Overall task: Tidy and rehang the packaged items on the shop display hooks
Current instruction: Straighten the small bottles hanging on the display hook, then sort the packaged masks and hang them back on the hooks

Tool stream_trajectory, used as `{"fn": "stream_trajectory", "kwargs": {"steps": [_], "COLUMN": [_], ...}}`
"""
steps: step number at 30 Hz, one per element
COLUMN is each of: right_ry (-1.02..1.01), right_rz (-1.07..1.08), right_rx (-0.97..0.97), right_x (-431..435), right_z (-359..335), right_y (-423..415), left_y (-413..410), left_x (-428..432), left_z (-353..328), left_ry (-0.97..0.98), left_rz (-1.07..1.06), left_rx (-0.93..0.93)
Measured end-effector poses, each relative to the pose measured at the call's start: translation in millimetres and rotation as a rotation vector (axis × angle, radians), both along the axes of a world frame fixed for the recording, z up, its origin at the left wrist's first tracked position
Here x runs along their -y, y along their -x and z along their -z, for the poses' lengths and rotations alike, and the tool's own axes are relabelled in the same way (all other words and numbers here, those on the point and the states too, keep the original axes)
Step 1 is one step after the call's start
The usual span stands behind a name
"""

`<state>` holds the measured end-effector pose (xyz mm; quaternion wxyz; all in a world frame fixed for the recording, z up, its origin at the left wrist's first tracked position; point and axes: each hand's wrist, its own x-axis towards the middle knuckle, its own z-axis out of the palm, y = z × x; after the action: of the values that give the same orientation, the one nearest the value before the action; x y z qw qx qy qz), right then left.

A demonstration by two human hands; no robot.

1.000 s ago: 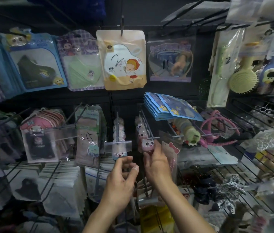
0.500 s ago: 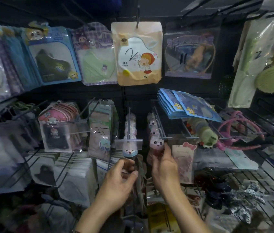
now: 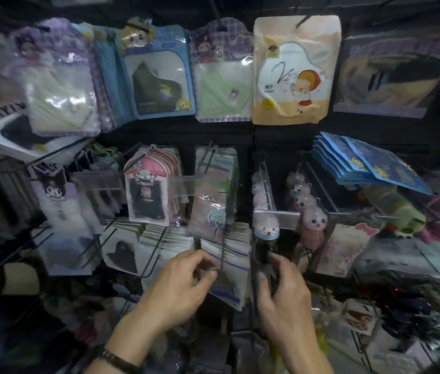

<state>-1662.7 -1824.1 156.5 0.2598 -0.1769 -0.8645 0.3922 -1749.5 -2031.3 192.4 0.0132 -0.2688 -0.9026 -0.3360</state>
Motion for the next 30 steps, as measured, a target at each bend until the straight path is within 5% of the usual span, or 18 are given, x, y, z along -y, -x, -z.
{"fn": "stream_trajectory", "kwargs": {"steps": [17,30], "right_ry": [-0.519,-0.474], "right_rz": [-0.316,-0.573], "right_rx": [0.164,-0.181], "right_x": [242,305], "right_z": [-111,-197], "right_y": [72,129], "left_y": [66,118], "left_x": [266,332], "left_z": [-65,-169], "left_ry": [0.212,0.115], "left_rz": [0.003,-0.184], "left_rx": [-0.150,-0.331]}}
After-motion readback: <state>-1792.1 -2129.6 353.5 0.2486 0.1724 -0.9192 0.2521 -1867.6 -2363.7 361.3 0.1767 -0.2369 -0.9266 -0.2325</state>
